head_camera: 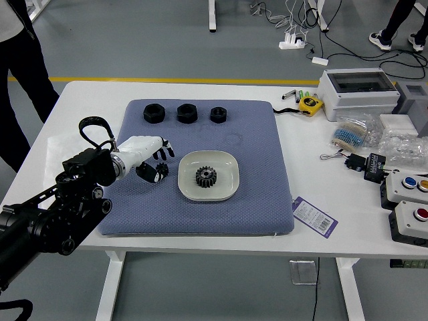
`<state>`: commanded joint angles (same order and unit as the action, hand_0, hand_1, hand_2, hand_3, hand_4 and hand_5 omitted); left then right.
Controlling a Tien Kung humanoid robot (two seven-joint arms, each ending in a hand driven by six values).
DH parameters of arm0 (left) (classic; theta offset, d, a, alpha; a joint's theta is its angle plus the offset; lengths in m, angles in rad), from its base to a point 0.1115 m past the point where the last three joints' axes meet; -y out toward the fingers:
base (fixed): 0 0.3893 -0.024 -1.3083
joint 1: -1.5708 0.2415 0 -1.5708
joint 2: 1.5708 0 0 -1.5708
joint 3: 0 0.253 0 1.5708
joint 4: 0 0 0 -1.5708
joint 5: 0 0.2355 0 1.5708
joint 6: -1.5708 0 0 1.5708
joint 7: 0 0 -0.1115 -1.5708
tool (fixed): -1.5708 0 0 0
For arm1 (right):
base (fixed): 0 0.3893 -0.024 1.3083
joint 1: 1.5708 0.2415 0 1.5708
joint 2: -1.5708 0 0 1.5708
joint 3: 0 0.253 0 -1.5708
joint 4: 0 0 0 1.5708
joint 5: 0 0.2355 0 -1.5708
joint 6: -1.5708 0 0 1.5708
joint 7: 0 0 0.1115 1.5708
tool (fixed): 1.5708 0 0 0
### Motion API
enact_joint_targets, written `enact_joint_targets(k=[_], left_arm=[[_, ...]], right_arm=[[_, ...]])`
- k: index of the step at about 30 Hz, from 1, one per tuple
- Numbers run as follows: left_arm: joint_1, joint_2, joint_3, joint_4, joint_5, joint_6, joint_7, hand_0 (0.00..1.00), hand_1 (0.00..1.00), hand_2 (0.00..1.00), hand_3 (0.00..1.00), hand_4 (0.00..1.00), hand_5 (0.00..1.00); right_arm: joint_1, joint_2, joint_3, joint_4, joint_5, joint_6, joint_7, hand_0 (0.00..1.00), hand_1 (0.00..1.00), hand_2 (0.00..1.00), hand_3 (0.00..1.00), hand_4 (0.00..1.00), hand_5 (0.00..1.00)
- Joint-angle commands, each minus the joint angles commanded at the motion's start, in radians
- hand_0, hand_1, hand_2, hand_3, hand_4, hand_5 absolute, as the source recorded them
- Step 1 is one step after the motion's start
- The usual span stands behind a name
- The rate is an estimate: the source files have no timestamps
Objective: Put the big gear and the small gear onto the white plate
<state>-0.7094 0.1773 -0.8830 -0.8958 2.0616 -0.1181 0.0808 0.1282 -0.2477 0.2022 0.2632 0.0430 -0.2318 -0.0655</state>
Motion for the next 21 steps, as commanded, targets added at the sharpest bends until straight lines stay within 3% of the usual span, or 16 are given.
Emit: enact_joint_targets(k=[21], left_arm=[[-0.003,-0.016,0.000,0.051,-0.001,0.016,-0.008,0.503,0.566,0.596,0.643,0.777,0.004]], right_arm=[[0.003,0.001,0.002,0.000,-0.004,0.000,0.001,0.681,0.659,0.739,0.590,0.802,0.714]])
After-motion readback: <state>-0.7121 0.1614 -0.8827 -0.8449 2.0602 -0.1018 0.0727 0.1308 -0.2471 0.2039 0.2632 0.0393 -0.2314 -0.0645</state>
